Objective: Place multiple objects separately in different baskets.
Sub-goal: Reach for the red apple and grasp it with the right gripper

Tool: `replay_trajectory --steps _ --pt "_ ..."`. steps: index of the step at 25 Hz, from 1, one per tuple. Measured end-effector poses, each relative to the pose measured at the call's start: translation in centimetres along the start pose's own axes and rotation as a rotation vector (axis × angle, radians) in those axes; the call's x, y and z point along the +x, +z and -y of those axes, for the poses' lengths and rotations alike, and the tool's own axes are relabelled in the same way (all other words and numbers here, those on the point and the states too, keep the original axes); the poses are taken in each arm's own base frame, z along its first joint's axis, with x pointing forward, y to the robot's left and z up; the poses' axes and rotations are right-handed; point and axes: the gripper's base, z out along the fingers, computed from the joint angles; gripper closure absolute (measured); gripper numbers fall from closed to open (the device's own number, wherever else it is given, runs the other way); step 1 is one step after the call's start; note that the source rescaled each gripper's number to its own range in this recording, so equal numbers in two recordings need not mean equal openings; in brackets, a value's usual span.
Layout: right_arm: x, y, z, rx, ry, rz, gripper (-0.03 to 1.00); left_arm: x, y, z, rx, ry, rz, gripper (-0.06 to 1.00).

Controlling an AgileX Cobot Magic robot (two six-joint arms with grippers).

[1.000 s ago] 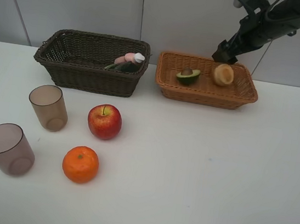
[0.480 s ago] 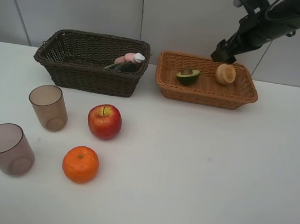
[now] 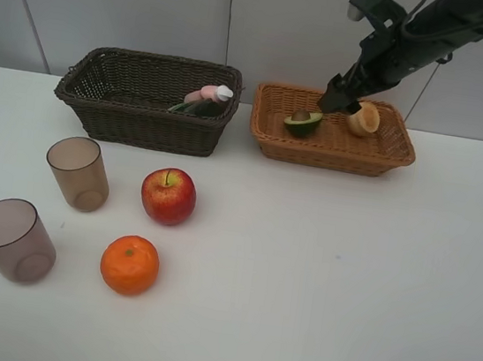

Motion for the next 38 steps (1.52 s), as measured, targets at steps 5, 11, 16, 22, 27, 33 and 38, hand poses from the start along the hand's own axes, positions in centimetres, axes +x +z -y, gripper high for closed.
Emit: replay_trajectory --steps 5,11,16,22,27,33,38 --pt "-2.0 0.3 -2.9 -0.071 -0.043 0.018 -0.03 0.0 0.0 0.0 0.000 0.000 0.000 0.00" --pt "-5.0 0.4 -8.0 -0.180 -0.137 0.041 -0.03 0.0 0.0 0.0 0.000 0.000 0.000 0.00" --pt "-7.0 0.0 -12.5 -0.278 -0.207 0.054 -0.03 0.0 0.0 0.0 0.000 0.000 0.000 0.00" --pt "-8.2 0.1 -16.7 -0.350 -0.267 0.068 -0.03 0.0 0.0 0.0 0.000 0.000 0.000 0.00" --pt "-8.7 0.9 -19.6 -0.412 -0.265 0.078 -0.03 0.0 0.0 0.0 0.000 0.000 0.000 0.00" --pt "-8.4 3.1 -20.1 -0.391 -0.252 0.080 -0.03 0.0 0.0 0.0 0.000 0.000 0.000 0.00" --pt "-8.0 5.0 -20.5 -0.378 -0.239 0.073 -0.03 0.0 0.0 0.0 0.000 0.000 0.000 0.00"
